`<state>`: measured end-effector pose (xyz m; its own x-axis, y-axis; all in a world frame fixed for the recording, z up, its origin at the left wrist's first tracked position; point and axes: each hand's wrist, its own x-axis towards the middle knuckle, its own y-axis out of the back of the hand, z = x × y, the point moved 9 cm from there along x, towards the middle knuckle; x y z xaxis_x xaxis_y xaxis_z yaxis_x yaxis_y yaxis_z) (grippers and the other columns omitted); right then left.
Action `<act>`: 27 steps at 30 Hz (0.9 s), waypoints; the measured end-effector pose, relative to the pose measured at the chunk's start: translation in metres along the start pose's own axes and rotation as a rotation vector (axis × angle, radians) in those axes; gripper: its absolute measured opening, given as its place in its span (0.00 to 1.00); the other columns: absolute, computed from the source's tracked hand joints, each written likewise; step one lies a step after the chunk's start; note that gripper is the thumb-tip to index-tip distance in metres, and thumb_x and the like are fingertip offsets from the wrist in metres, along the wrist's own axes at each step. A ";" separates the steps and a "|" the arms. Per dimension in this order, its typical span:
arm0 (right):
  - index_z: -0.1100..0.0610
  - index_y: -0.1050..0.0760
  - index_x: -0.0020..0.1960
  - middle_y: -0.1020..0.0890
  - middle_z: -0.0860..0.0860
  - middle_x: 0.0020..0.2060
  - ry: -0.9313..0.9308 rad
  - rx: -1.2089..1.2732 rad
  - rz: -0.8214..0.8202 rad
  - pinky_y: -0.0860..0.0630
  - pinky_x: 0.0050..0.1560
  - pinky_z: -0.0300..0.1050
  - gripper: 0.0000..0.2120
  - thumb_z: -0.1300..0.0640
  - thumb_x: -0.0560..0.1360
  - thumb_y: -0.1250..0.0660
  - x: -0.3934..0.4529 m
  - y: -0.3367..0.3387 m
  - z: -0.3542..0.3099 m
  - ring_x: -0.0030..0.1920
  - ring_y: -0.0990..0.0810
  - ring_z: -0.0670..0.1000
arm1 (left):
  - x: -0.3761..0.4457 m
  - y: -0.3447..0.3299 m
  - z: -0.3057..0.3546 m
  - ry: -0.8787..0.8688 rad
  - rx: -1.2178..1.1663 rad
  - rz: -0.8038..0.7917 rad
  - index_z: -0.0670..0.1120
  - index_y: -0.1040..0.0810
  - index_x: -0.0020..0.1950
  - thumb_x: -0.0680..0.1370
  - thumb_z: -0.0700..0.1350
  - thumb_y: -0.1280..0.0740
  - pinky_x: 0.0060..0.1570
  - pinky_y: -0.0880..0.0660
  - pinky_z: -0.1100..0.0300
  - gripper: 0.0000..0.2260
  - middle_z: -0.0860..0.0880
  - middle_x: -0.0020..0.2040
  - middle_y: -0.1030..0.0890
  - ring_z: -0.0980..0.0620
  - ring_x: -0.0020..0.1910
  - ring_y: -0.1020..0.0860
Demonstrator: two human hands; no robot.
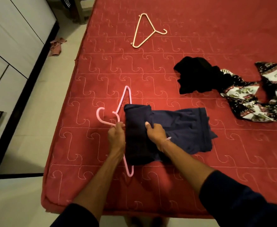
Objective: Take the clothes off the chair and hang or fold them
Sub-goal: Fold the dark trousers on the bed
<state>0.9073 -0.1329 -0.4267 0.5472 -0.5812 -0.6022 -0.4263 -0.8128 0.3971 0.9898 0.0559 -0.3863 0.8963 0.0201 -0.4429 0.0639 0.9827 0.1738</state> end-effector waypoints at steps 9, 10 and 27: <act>0.59 0.25 0.56 0.16 0.57 0.50 0.424 -0.125 0.271 0.35 0.44 0.48 0.15 0.49 0.85 0.44 -0.029 0.088 -0.023 0.54 0.22 0.65 | -0.004 -0.010 0.028 -0.113 0.271 0.155 0.34 0.23 0.57 0.86 0.49 0.49 0.42 0.33 0.52 0.21 0.38 0.47 0.20 0.35 0.51 0.22; 0.58 0.24 0.57 0.16 0.57 0.52 0.413 -0.105 0.284 0.36 0.44 0.45 0.14 0.50 0.85 0.44 -0.029 0.105 -0.016 0.55 0.22 0.63 | -0.006 -0.017 0.032 -0.123 0.290 0.160 0.33 0.24 0.59 0.86 0.48 0.49 0.45 0.33 0.53 0.21 0.34 0.53 0.20 0.35 0.55 0.23; 0.47 0.23 0.62 0.16 0.43 0.55 0.388 0.314 0.153 0.23 0.50 0.33 0.11 0.50 0.84 0.41 -0.018 0.207 0.004 0.53 0.18 0.39 | -0.038 -0.120 0.030 -0.162 0.363 -0.053 0.35 0.23 0.54 0.86 0.47 0.47 0.41 0.32 0.54 0.19 0.37 0.48 0.19 0.38 0.48 0.22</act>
<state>0.8067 -0.2907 -0.3363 0.6634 -0.7123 -0.2291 -0.6848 -0.7014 0.1978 0.9614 -0.0686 -0.3636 0.9433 -0.0869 -0.3204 0.2370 0.8519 0.4670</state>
